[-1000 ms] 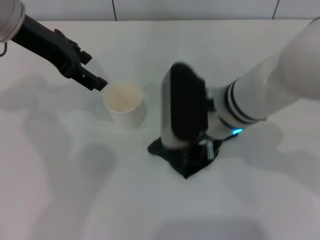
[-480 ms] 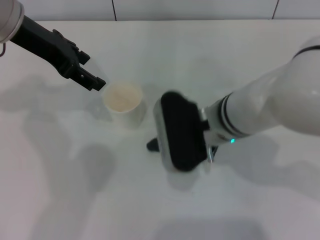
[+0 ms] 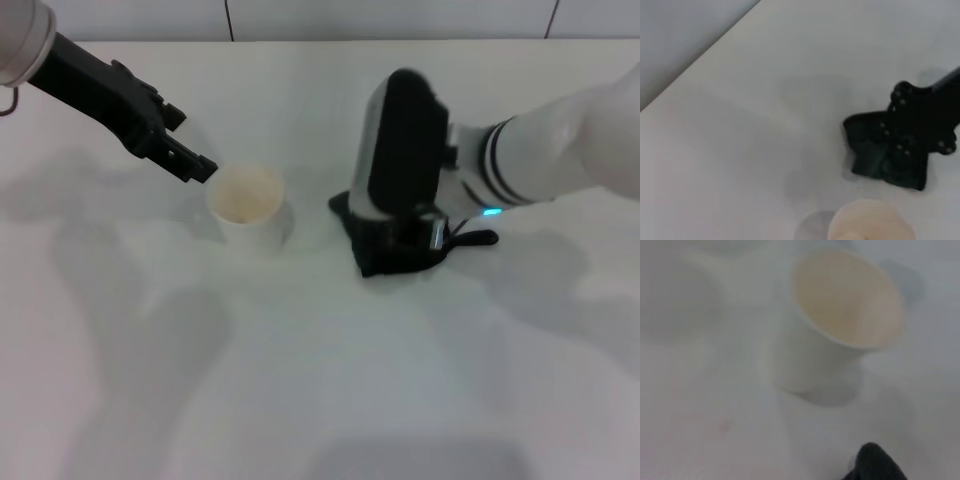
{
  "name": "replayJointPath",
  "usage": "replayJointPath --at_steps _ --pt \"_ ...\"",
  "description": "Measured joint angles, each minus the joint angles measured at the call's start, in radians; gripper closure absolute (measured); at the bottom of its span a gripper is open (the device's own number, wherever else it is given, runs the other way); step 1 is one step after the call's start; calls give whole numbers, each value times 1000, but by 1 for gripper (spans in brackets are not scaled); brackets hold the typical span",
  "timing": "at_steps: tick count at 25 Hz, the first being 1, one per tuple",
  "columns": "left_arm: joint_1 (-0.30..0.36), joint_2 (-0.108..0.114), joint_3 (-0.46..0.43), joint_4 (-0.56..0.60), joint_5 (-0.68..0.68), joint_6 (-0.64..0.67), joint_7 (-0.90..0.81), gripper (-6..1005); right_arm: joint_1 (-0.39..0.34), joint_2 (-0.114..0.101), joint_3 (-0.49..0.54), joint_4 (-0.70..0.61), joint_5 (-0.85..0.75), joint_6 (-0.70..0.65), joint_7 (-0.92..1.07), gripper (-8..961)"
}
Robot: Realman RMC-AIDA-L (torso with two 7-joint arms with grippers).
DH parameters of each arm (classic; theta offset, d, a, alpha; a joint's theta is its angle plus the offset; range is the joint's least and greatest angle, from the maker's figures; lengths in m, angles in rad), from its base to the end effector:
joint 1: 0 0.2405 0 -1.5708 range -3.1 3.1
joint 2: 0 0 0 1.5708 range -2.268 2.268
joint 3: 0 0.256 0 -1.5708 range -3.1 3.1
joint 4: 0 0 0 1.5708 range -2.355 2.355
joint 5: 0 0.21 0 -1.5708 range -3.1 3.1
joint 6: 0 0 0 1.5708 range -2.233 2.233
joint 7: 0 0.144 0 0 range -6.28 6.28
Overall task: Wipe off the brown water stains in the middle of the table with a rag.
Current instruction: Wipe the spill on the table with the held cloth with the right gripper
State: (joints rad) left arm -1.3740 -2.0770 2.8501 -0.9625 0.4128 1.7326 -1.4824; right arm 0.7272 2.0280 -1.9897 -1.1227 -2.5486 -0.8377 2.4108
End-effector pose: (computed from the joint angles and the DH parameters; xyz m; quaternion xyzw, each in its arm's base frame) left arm -0.1617 0.4158 0.0646 -0.9689 -0.2009 0.0966 0.1078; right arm 0.1361 0.3792 -0.1022 -0.9579 -0.0216 -0.1643 0.2343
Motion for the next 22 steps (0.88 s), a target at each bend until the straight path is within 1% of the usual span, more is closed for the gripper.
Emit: replayJointPath --at_steps 3,5,10,12,13,18,21,22 --pt "-1 0 0 3 0 -2 -1 107 -4 0 51 18 -1 8 5 873" --pt "-1 0 0 3 0 -2 -1 107 -9 -2 68 19 -1 7 6 873" --pt "0 0 0 3 1 -5 -1 108 -18 -6 51 -22 -2 -46 -6 871" --pt "1 0 0 3 1 -10 -1 108 -39 -7 24 -108 -1 -156 -35 871" --pt "1 0 0 3 1 -10 -1 108 -39 -7 24 -108 -1 -156 -35 870" --pt "1 0 0 2 7 -15 -1 108 -84 -7 21 -262 9 -342 -50 869" --pt "0 1 0 2 10 -16 -1 109 -100 -7 18 -340 16 -439 -55 868" --pt "-1 1 0 2 10 -16 -1 109 -103 -6 11 -352 19 -451 -57 867"
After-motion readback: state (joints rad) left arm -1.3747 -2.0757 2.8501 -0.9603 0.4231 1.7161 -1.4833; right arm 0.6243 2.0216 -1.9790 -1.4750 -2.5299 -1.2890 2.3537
